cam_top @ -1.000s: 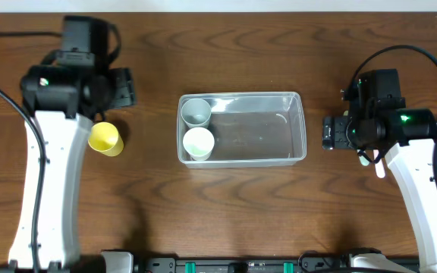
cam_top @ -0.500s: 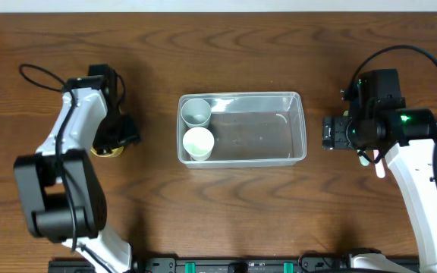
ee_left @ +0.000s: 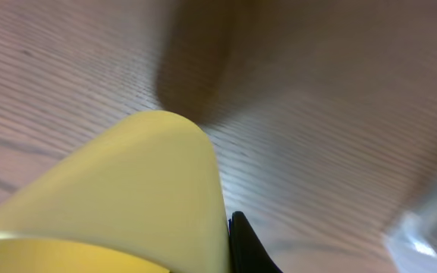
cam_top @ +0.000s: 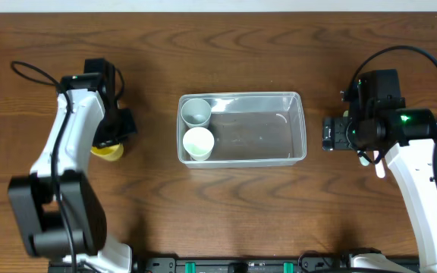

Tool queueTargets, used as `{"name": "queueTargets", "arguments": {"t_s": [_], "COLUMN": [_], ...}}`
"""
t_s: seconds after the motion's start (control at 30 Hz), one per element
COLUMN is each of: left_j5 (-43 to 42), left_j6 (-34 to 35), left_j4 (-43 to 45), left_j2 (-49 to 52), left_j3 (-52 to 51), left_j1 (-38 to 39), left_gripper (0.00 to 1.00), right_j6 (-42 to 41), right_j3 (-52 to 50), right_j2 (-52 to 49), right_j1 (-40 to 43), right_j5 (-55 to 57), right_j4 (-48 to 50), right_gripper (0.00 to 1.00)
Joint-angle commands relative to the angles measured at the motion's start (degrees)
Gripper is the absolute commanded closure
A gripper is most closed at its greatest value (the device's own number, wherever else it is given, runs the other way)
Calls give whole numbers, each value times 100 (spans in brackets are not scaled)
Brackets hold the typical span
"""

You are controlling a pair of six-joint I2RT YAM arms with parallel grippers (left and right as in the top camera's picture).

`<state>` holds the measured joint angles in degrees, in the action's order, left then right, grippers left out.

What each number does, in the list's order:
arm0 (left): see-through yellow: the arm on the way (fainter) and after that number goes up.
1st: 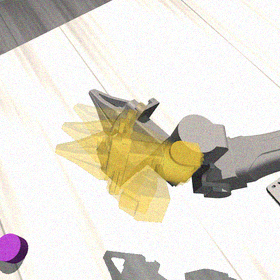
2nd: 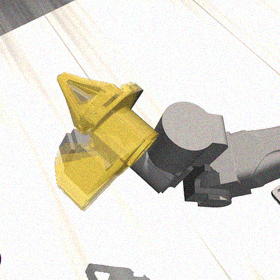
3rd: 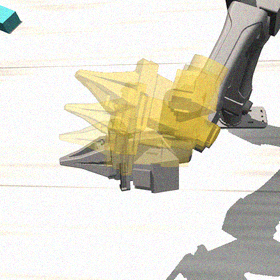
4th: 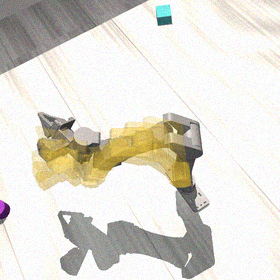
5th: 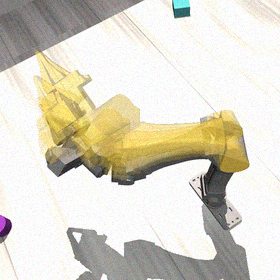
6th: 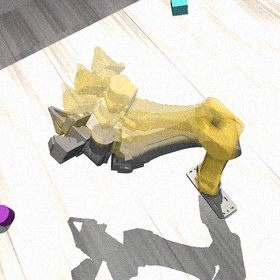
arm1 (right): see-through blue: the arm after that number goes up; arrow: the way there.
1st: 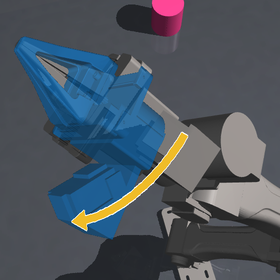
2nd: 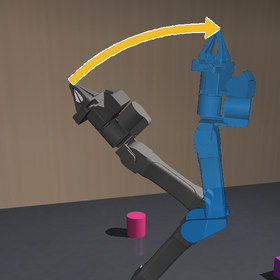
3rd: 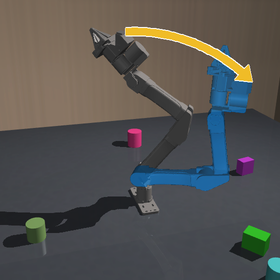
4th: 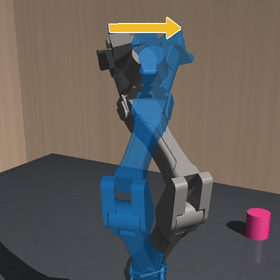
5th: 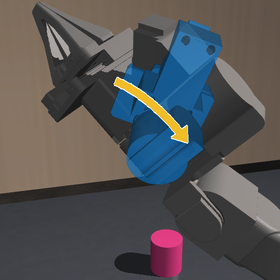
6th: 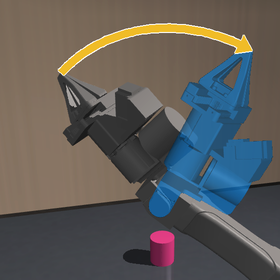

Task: Pack container
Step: 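Grasp the yellow cup and place it in the box center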

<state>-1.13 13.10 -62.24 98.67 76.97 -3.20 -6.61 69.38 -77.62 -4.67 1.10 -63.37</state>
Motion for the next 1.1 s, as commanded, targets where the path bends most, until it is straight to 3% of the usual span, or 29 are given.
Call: {"name": "queueTargets", "arguments": {"t_s": [0.0, 0.2, 0.43, 0.73, 1.07], "left_j5": [2, 4, 4, -2, 0], "left_j6": [-118, -1178, -1722, -1910, -1987], "left_j4": [-140, -50, 111, 168, 216], "left_j2": [-708, -1165, -501, 922, 2048], "left_j3": [592, 1613, 2371, 2396, 2393], "left_j1": [509, 2094, 3469, 4006, 4017], "left_gripper": [94, 94, 94, 94, 94], "right_j6": [-63, -63, -63, -63, -63], "right_j3": [68, 68, 68, 68, 68], "right_j2": [-31, -31, -31, -31, -31], "right_j1": [63, 63, 63, 63, 63], "right_j5": [39, 37, 37, 37, 37], "right_j4": [-7, 35, 33, 39, 37], "right_gripper": [12, 12, 12, 12, 12]}}
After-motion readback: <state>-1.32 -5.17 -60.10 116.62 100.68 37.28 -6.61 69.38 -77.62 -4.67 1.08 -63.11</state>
